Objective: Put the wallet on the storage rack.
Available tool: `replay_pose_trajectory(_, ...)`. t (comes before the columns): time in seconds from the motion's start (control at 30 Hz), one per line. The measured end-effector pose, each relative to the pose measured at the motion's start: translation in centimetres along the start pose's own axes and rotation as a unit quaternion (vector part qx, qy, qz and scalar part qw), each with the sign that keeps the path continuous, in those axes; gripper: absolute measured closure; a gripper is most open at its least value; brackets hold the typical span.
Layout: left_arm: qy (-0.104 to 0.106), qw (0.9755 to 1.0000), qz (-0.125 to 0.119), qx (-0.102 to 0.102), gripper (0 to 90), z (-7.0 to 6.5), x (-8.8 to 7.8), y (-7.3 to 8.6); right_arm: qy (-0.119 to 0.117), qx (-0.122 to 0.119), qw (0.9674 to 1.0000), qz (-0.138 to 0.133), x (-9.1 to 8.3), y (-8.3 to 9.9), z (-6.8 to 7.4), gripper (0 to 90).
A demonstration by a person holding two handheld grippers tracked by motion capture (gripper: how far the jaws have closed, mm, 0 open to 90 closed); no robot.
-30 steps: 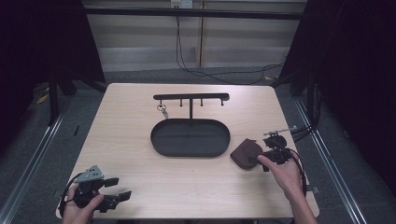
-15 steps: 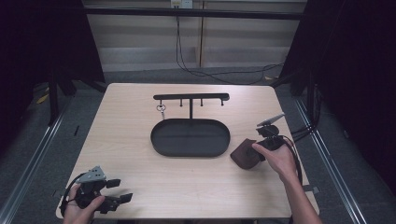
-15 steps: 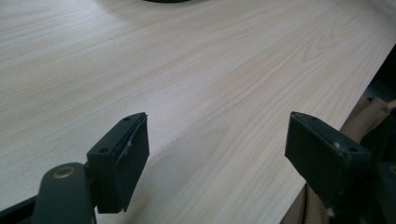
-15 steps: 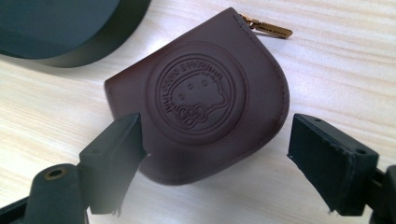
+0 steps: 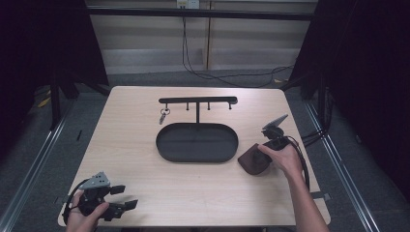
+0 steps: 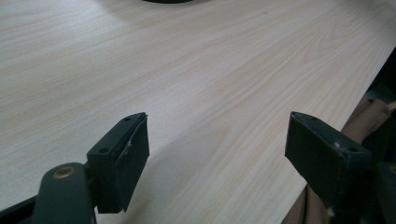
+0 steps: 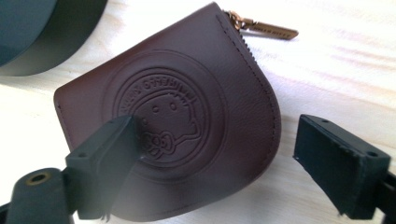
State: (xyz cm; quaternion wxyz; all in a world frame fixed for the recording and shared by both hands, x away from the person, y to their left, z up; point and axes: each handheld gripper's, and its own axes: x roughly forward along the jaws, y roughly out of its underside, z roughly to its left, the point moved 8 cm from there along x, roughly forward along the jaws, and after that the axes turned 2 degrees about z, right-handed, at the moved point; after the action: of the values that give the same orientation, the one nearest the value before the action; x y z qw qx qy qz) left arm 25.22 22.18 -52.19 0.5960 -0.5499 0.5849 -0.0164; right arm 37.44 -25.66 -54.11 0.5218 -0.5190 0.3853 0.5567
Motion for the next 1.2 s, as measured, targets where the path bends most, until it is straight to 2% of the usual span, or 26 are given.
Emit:
replay_pose_trajectory(0.23, 0.004, 1.0000, 0.001, 0.004, 21.7, -0.1, 0.0, 0.0, -0.024, 0.010, 0.9995, 0.017, 0.4, -0.1, -0.3, 10.7)
replay_pose_trajectory(0.27, 0.005, 1.0000, 0.001, 0.004, 21.7, -0.1, 0.0, 0.0, -0.043, 0.014, 0.9988, 0.019, 0.4, -0.1, -0.3, 18.0)
replay_pose_trajectory(0.3, 0.005, 1.0000, 0.001, 0.004, 21.7, -0.1, 0.0, 0.0, -0.043, 0.014, 0.9988, 0.019, 0.4, -0.1, -0.3, 18.0)
replay_pose_trajectory(0.33, 0.007, 1.0000, 0.002, 0.005, 21.7, -0.1, 0.1, 0.0, -0.057, 0.010, 0.9982, 0.017, 0.2, -0.1, 0.0, 23.6)
replay_pose_trajectory(0.53, 0.006, 1.0000, 0.002, 0.005, 21.7, -0.1, 0.0, 0.0, -0.042, 0.017, 0.9987, 0.024, -0.1, -0.1, 0.2, 27.4)
replay_pose_trajectory(0.57, 0.004, 1.0000, 0.000, 0.004, 21.7, -0.1, -0.1, 0.0, -0.032, 0.029, 0.9989, 0.019, -0.5, -0.3, 0.2, 35.9)
replay_pose_trajectory(0.6, 0.004, 1.0000, 0.001, 0.006, 21.7, -0.1, -0.1, 0.0, -0.028, 0.032, 0.9990, 0.013, -0.8, -0.4, 0.0, 39.7)
replay_pose_trajectory(0.63, 0.004, 1.0000, 0.001, 0.006, 21.7, -0.1, -0.1, 0.0, -0.028, 0.032, 0.9990, 0.013, -0.8, -0.4, 0.0, 39.7)
replay_pose_trajectory(0.67, 0.005, 1.0000, 0.000, 0.004, 21.7, -0.1, -0.1, 0.0, -0.029, 0.042, 0.9986, 0.016, -0.9, -0.3, -0.1, 40.0)
replay_pose_trajectory(0.8, 0.005, 1.0000, 0.000, 0.004, 21.7, -0.1, -0.1, 0.0, -0.021, 0.041, 0.9989, 0.014, -0.9, -0.4, 0.0, 40.7)
replay_pose_trajectory(0.87, 0.005, 1.0000, 0.001, 0.005, 21.7, -0.1, -0.1, 0.0, -0.023, 0.043, 0.9988, 0.002, -1.2, -0.5, -0.1, 46.5)
replay_pose_trajectory(1.03, 0.009, 0.9999, 0.006, 0.008, 21.7, -0.3, 0.0, 0.1, -0.016, 0.044, 0.9989, -0.002, -1.6, -0.4, 0.0, 49.8)
replay_pose_trajectory(1.1, 0.009, 0.9999, 0.006, 0.007, 21.7, -0.3, 0.0, 0.1, -0.016, 0.048, 0.9987, -0.008, -2.3, -0.6, 0.0, 56.3)
replay_pose_trajectory(1.17, 0.010, 0.9999, 0.006, 0.003, 21.7, -0.2, 0.0, 0.1, -0.014, 0.041, 0.9990, -0.013, -3.0, -0.7, 0.1, 60.2)
replay_pose_trajectory(1.2, 0.011, 0.9999, 0.006, 0.002, 21.7, -0.1, 0.0, 0.0, -0.002, 0.034, 0.9993, -0.016, -3.6, -0.8, 0.3, 62.5)
